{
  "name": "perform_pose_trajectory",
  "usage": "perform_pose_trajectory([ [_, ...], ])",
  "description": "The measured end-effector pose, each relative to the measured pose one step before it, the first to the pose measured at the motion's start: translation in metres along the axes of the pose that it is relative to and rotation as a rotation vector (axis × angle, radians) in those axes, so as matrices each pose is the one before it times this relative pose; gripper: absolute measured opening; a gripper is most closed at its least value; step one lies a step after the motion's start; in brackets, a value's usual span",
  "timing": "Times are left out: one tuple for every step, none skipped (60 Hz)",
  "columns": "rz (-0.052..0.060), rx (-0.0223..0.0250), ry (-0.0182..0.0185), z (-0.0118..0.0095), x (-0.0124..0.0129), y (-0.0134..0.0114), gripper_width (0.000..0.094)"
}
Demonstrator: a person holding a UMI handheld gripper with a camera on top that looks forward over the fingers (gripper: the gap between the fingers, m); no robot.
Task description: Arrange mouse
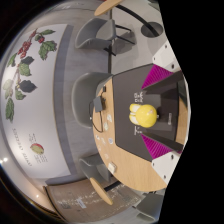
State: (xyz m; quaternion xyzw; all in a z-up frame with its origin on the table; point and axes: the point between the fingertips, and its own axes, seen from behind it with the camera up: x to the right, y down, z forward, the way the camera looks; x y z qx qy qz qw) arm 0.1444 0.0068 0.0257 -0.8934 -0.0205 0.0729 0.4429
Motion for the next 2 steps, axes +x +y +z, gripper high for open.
perform_pose_trajectory([
  [-0.0058,0.01115,-0.00665,-0.00664,-0.00101,-0.00124,0.0863],
  [-0.0029,0.01074,-0.00818,-0.00748,-0.00142,-0.00127,0.0862],
])
